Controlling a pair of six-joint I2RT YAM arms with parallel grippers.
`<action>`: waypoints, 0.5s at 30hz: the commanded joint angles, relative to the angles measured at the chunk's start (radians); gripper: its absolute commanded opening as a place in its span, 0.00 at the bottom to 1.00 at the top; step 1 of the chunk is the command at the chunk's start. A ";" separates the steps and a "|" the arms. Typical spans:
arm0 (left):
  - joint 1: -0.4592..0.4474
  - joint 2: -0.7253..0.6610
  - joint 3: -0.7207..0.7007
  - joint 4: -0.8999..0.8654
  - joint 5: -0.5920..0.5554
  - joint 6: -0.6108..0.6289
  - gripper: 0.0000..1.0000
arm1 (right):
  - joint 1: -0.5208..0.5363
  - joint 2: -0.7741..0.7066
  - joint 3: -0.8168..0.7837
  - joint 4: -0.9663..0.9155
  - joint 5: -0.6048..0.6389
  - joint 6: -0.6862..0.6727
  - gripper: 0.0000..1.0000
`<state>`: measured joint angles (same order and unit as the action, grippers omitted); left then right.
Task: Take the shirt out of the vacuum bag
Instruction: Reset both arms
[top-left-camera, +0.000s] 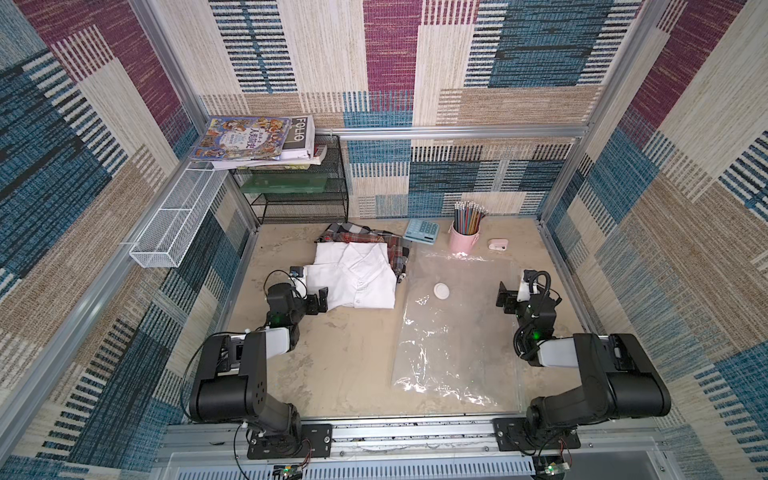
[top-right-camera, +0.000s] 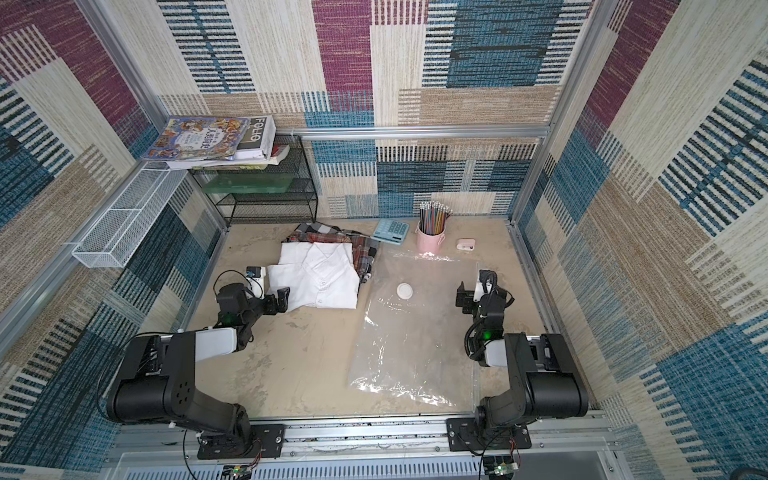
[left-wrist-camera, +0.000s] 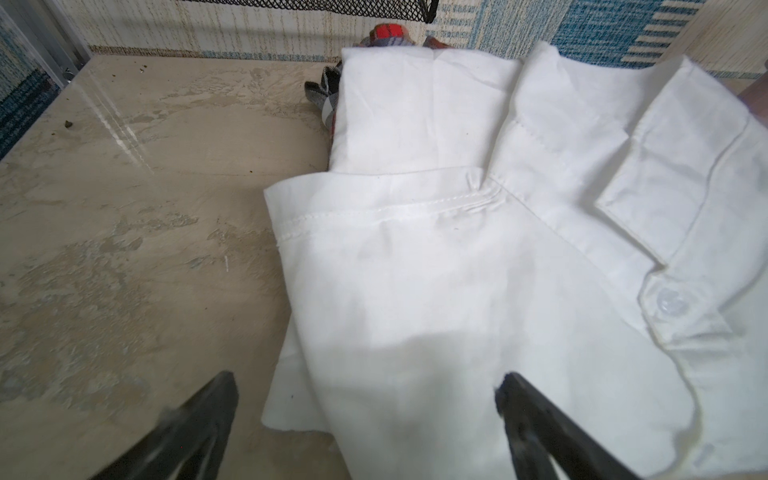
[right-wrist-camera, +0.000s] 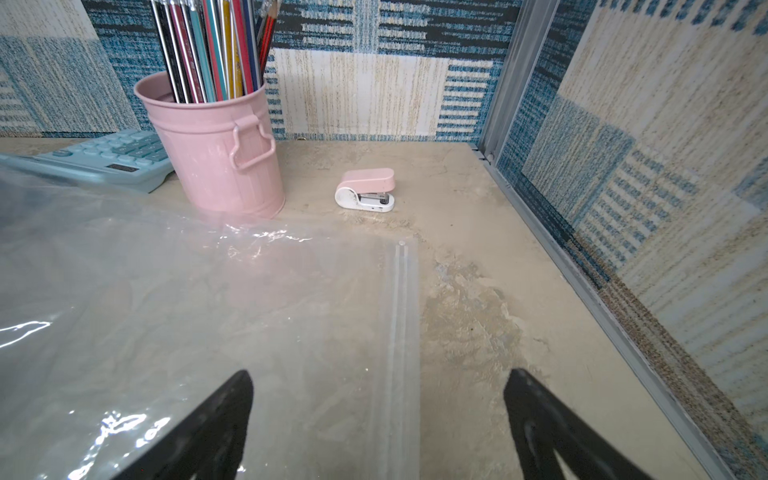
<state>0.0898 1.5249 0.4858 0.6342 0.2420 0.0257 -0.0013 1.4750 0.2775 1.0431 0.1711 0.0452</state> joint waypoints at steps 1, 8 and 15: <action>-0.001 -0.002 0.002 0.021 0.006 0.006 0.99 | 0.001 -0.003 0.000 0.024 0.005 0.003 0.96; -0.001 -0.002 0.003 0.019 0.003 0.007 0.99 | 0.000 -0.003 0.001 0.022 0.004 0.002 0.96; -0.003 -0.003 0.004 0.018 0.002 0.008 0.99 | 0.000 0.003 0.008 0.017 0.001 0.002 0.96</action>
<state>0.0875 1.5249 0.4862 0.6338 0.2413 0.0261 -0.0010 1.4754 0.2779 1.0416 0.1719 0.0452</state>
